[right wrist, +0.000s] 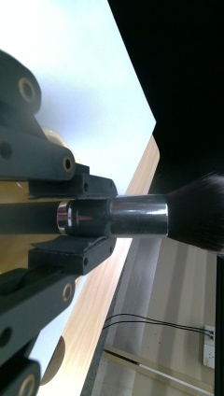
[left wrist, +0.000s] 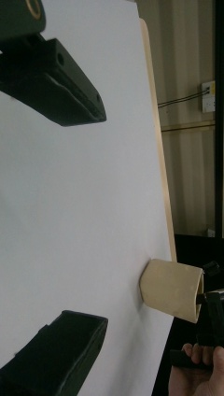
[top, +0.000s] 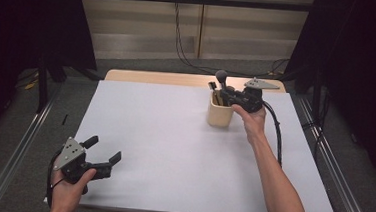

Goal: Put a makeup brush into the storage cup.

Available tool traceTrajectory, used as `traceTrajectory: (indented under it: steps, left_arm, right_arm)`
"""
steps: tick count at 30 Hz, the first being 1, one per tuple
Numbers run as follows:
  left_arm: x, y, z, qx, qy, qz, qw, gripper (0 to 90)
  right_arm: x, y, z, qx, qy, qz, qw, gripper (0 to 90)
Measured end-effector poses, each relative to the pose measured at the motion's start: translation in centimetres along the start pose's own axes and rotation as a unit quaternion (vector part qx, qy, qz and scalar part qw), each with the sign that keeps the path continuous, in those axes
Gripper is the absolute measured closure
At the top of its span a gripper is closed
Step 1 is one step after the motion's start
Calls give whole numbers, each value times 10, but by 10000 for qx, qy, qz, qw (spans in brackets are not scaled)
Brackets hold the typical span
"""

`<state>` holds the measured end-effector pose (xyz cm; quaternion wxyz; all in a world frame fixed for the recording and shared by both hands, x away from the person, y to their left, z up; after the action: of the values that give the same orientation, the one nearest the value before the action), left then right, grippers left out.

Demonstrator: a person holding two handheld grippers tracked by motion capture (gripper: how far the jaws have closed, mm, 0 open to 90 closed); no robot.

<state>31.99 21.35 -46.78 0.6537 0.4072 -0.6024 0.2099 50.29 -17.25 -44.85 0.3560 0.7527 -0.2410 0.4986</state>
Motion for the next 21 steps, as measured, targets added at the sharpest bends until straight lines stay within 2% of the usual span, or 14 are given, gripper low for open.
traceTrajectory:
  steps: [8,12,15,16,18,21]
  left_arm:
    - [0,1,-1,19,29,21,10000,35]
    - [0,1,-2,22,30,17,10000,34]
    - [0,0,-2,30,12,0,10000,34]
    - [0,0,-1,28,23,3,10000,34]
    - [1,-1,-1,13,30,21,10000,35]
    - [1,-2,-2,31,34,1,10000,34]
  right_arm:
    - [-4,-3,0,-15,5,-66,10000,715]
    - [-2,-2,1,-1,8,-24,10000,673]
    - [-1,-1,0,-7,6,26,10000,601]
    - [-1,-1,0,-45,-3,35,10000,537]
    - [2,0,-4,-32,-12,84,10000,497]
    - [4,-1,-7,-71,63,95,9999,371]
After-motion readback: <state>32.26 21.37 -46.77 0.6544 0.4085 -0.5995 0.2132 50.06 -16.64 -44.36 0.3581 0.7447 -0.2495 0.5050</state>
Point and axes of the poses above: each handheld gripper's, and its own axes: y roughly backward along the jaws, x roughly out of its top, z roughly to its right, the point moved 9 cm from there along -y, roughly forward along the jaws, and after that the axes turned 7 degrees about -y, right-handed, at the moved point
